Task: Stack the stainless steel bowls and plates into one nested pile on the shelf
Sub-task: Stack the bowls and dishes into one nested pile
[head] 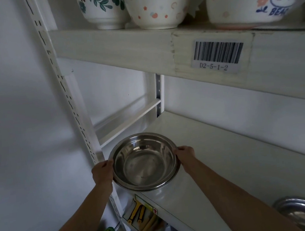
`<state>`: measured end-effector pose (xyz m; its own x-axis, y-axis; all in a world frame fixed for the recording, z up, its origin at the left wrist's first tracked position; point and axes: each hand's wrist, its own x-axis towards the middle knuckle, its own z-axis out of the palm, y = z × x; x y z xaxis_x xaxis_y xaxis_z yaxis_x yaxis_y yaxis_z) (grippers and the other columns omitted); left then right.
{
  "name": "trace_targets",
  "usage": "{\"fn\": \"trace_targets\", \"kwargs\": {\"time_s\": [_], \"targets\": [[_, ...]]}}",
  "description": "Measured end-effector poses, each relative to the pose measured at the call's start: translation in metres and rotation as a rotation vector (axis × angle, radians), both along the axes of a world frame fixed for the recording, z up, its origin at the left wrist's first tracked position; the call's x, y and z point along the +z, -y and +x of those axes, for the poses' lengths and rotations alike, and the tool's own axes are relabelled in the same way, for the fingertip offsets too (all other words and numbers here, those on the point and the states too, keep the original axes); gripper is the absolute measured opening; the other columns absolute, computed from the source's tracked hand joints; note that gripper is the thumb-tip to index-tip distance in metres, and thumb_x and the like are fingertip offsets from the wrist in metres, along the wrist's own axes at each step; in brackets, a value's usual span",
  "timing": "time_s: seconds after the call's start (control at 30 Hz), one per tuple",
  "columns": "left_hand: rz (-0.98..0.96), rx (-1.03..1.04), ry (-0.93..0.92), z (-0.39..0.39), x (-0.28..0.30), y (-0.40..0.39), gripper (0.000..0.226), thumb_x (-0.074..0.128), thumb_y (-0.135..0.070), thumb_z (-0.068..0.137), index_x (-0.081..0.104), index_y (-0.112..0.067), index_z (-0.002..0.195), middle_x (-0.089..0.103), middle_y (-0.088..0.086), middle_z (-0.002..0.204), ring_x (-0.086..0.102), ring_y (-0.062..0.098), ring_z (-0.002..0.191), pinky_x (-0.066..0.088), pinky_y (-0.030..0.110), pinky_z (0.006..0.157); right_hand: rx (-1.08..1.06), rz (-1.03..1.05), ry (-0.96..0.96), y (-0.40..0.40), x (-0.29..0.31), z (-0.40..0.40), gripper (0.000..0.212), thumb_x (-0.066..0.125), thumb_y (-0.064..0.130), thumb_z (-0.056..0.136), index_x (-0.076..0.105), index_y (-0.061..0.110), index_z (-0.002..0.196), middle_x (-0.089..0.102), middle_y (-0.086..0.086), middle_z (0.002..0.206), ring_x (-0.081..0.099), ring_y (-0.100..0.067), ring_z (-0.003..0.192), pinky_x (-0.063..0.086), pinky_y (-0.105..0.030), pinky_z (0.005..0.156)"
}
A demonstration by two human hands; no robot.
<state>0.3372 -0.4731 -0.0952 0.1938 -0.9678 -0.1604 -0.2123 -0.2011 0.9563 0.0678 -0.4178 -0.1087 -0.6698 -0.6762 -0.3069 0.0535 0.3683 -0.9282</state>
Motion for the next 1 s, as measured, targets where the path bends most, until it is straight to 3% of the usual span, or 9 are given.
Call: {"fn": "trace_targets", "kwargs": {"time_s": [0.2, 0.27, 0.5, 0.67, 0.83, 0.9, 1.0], "targets": [[-0.005, -0.079, 0.022, -0.021, 0.007, -0.022, 0.04, 0.054, -0.009, 0.091, 0.043, -0.011, 0.053, 0.047, 0.008, 0.054, 0.042, 0.018, 0.05, 0.037, 0.025, 0.052, -0.039, 0.013, 0.025, -0.038, 0.011, -0.016, 0.029, 0.071, 0.016, 0.083, 0.071, 0.0, 0.108, 0.065, -0.012, 0.082, 0.052, -0.016, 0.057, 0.039, -0.023, 0.049], [-0.002, -0.097, 0.004, -0.029, 0.007, -0.028, 0.039, 0.055, -0.01, 0.09, 0.044, -0.012, 0.053, 0.047, 0.007, 0.056, 0.043, 0.018, 0.052, 0.038, 0.026, 0.052, -0.065, 0.009, 0.023, -0.053, 0.014, -0.025, 0.028, 0.072, 0.015, 0.082, 0.072, 0.0, 0.106, 0.063, -0.008, 0.073, 0.05, -0.014, 0.054, 0.035, -0.021, 0.047], [-0.016, -0.237, 0.012, -0.07, 0.016, -0.065, 0.02, 0.055, -0.011, 0.091, 0.058, -0.006, 0.072, 0.052, 0.009, 0.061, 0.048, 0.016, 0.055, 0.038, 0.018, 0.049, -0.155, 0.031, -0.038, -0.112, 0.018, -0.062, 0.025, 0.073, 0.019, 0.076, 0.073, 0.004, 0.096, 0.06, -0.006, 0.066, 0.05, -0.017, 0.054, 0.036, -0.023, 0.048], [0.061, -0.268, -0.108, -0.095, 0.013, -0.093, 0.033, 0.056, -0.01, 0.09, 0.047, -0.01, 0.058, 0.052, 0.007, 0.062, 0.05, 0.017, 0.057, 0.041, 0.024, 0.054, -0.196, 0.047, -0.089, -0.154, 0.021, -0.081, 0.017, 0.076, 0.024, 0.074, 0.071, 0.009, 0.082, 0.058, -0.004, 0.062, 0.048, -0.016, 0.053, 0.037, -0.025, 0.05], [0.096, -0.293, -0.145, -0.113, 0.01, -0.114, 0.031, 0.057, -0.013, 0.09, 0.051, -0.01, 0.06, 0.056, 0.008, 0.066, 0.053, 0.019, 0.062, 0.043, 0.025, 0.056, -0.185, 0.112, -0.195, -0.186, 0.025, -0.098, 0.019, 0.077, 0.033, 0.07, 0.064, 0.019, 0.064, 0.064, -0.006, 0.066, 0.059, -0.025, 0.067, 0.052, -0.037, 0.068], [0.111, -0.296, -0.144, -0.117, 0.007, -0.117, 0.025, 0.059, -0.014, 0.089, 0.058, -0.006, 0.066, 0.061, 0.012, 0.073, 0.057, 0.022, 0.069, 0.049, 0.027, 0.061, -0.171, 0.144, -0.234, -0.196, 0.025, -0.103, 0.025, 0.077, 0.039, 0.067, 0.065, 0.017, 0.064, 0.065, -0.009, 0.068, 0.064, -0.028, 0.07, 0.057, -0.043, 0.073], [0.136, -0.317, -0.128, -0.12, 0.003, -0.121, 0.026, 0.061, -0.017, 0.088, 0.065, 0.009, 0.09, 0.064, 0.016, 0.084, 0.059, 0.025, 0.078, 0.052, 0.035, 0.078, -0.119, 0.209, -0.304, -0.211, 0.03, -0.106, 0.03, 0.076, 0.04, 0.069, 0.066, 0.013, 0.062, 0.067, -0.013, 0.065, 0.071, -0.037, 0.075, 0.06, -0.05, 0.075]]}}
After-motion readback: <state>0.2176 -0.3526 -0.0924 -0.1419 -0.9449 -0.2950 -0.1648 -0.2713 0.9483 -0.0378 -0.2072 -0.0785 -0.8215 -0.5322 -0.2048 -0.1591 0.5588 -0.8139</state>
